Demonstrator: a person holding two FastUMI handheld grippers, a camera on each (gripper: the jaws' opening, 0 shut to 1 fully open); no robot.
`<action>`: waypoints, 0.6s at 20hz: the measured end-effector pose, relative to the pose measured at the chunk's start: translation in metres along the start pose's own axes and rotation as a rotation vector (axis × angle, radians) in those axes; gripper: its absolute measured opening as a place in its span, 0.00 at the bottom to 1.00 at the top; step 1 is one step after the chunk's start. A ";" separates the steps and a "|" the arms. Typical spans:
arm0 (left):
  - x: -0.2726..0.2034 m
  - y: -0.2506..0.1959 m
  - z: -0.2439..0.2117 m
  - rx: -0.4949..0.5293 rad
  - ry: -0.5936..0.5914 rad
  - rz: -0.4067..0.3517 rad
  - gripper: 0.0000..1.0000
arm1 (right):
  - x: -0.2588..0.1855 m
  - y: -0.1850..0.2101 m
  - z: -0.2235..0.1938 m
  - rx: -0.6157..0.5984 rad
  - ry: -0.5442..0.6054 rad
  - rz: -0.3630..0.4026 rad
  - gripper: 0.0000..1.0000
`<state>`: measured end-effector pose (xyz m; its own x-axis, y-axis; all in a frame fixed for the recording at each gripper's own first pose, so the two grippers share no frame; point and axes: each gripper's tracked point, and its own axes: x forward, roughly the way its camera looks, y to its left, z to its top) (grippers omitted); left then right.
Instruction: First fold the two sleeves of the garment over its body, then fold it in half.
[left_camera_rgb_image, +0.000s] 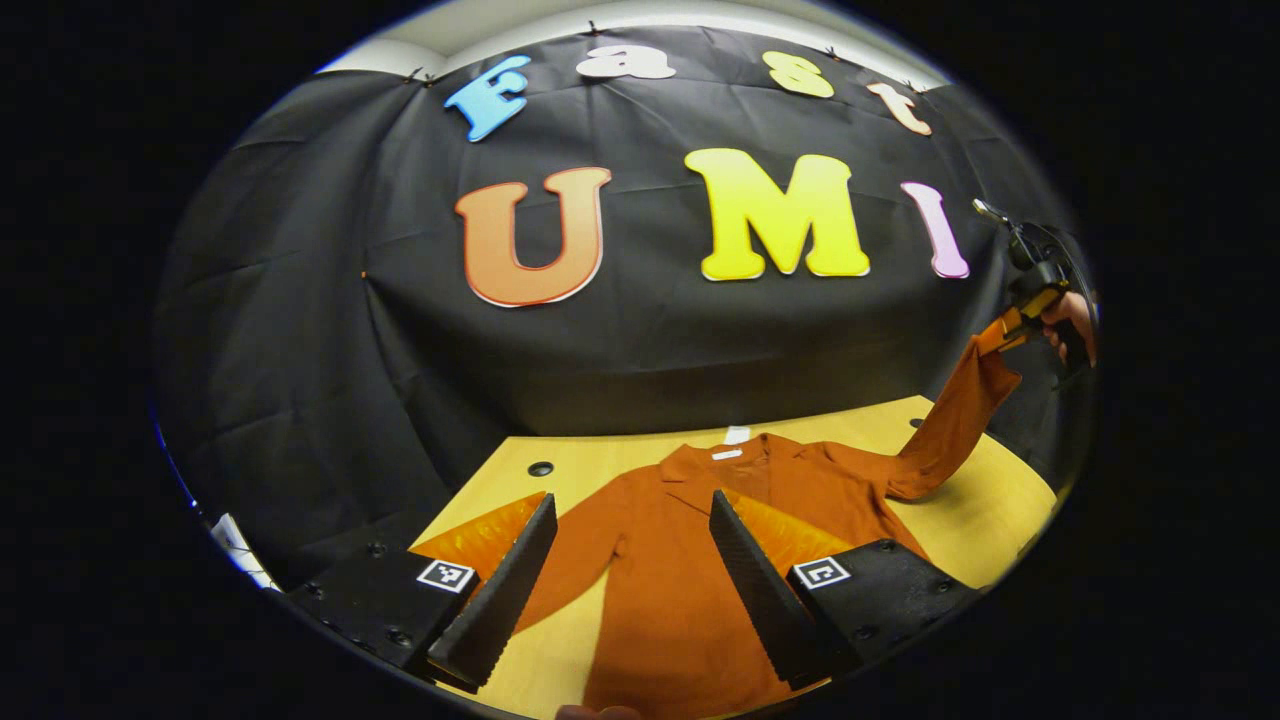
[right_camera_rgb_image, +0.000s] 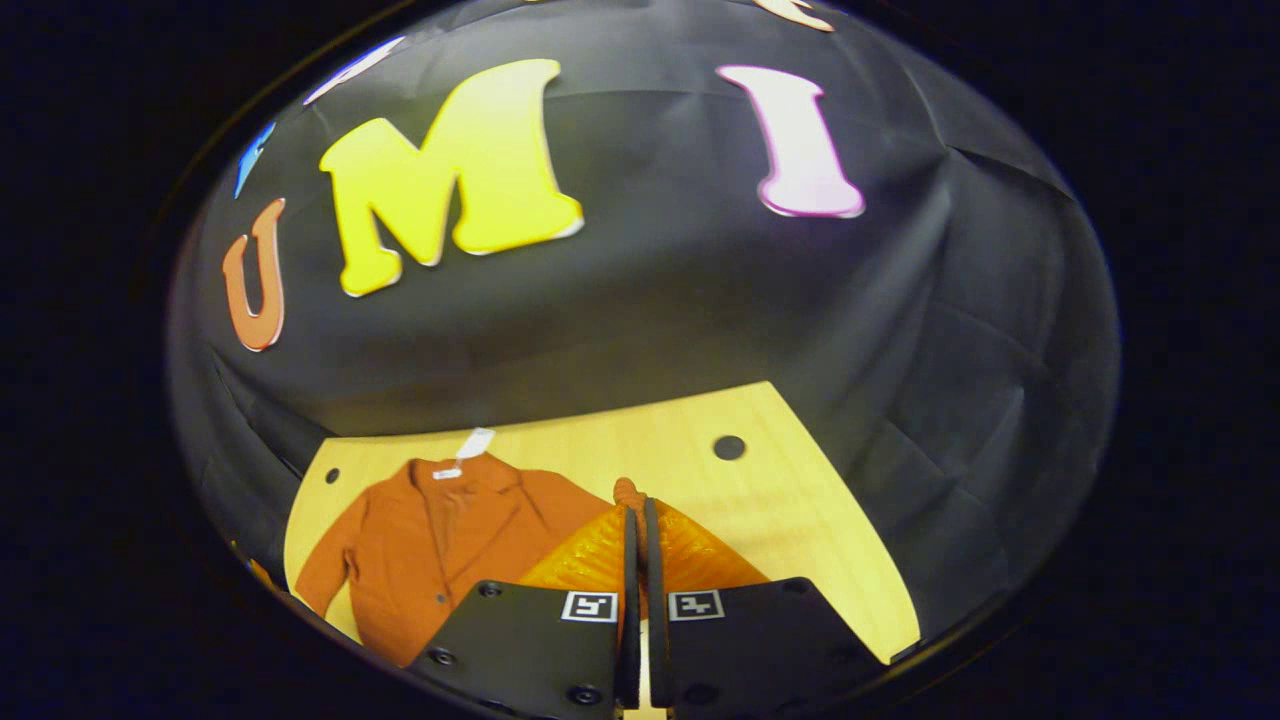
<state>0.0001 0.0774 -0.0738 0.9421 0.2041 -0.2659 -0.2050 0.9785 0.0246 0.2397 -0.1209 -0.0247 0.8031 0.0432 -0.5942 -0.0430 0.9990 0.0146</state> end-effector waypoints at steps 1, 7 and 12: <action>0.001 0.013 -0.001 -0.013 -0.002 0.010 0.99 | 0.001 0.025 0.003 -0.016 -0.002 0.017 0.04; -0.001 0.086 0.001 -0.098 -0.031 0.064 1.00 | 0.027 0.184 -0.009 -0.132 0.024 0.144 0.04; -0.007 0.130 0.012 -0.123 -0.057 0.077 0.99 | 0.071 0.285 -0.057 -0.204 0.111 0.215 0.04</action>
<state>-0.0296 0.2037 -0.0578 0.9351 0.2836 -0.2126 -0.3052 0.9492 -0.0763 0.2505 0.1665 -0.1083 0.6936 0.2401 -0.6792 -0.3319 0.9433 -0.0055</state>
